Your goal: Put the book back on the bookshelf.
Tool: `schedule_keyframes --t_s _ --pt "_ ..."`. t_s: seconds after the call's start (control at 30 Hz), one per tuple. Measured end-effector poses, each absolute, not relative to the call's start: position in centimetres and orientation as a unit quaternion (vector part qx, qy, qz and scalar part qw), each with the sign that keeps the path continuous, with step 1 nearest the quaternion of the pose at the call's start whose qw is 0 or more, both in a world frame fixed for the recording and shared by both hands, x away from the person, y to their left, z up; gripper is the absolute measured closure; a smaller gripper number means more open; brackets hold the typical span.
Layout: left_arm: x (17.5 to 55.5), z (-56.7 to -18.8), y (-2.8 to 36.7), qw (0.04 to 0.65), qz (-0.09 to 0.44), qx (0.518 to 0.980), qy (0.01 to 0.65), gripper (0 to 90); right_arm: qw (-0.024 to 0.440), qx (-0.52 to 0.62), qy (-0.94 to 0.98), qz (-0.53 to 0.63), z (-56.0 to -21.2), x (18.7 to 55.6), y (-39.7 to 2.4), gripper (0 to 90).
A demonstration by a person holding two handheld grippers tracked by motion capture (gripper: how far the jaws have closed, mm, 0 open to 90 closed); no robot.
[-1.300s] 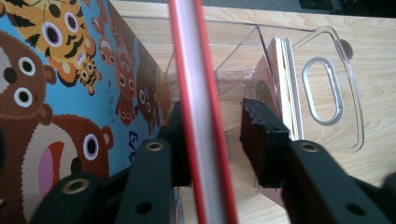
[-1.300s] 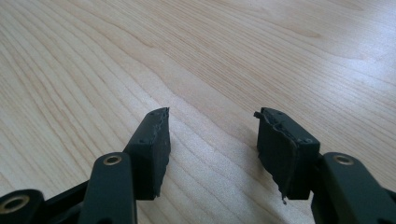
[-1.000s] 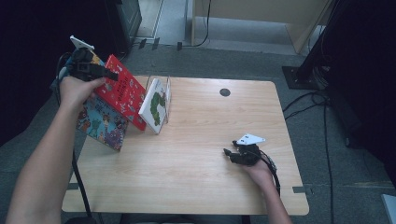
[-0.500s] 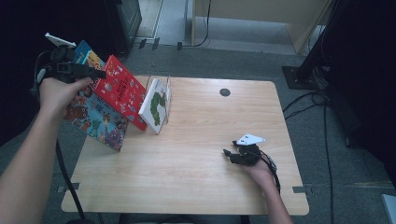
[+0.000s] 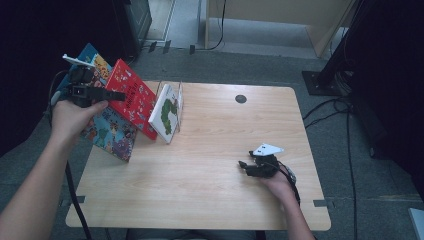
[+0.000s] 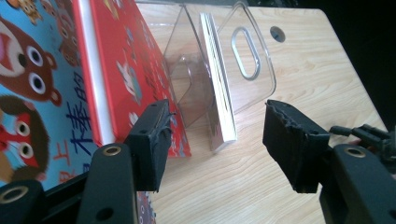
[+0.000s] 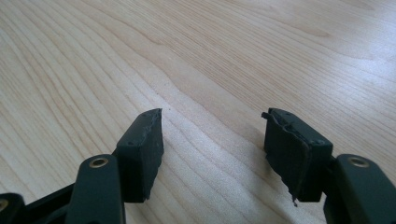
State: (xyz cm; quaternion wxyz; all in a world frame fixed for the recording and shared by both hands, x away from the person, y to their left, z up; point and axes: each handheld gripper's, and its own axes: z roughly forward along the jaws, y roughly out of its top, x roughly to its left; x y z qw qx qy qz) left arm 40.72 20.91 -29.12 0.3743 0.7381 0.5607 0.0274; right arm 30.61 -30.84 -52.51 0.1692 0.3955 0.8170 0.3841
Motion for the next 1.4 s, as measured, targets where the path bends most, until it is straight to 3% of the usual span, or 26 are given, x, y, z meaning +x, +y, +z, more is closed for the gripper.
schedule_keyframes --t_s 0.43,1.4 --pt "37.5 -33.1 19.0 0.377 0.017 0.755 0.537 41.2 0.169 0.394 0.818 0.384 -52.5 30.6 -30.8 36.2" --pt "34.3 -43.8 14.1 0.363 -0.014 0.793 0.49 39.4 0.168 0.396 0.818 0.383 -52.5 30.6 -30.8 36.2"
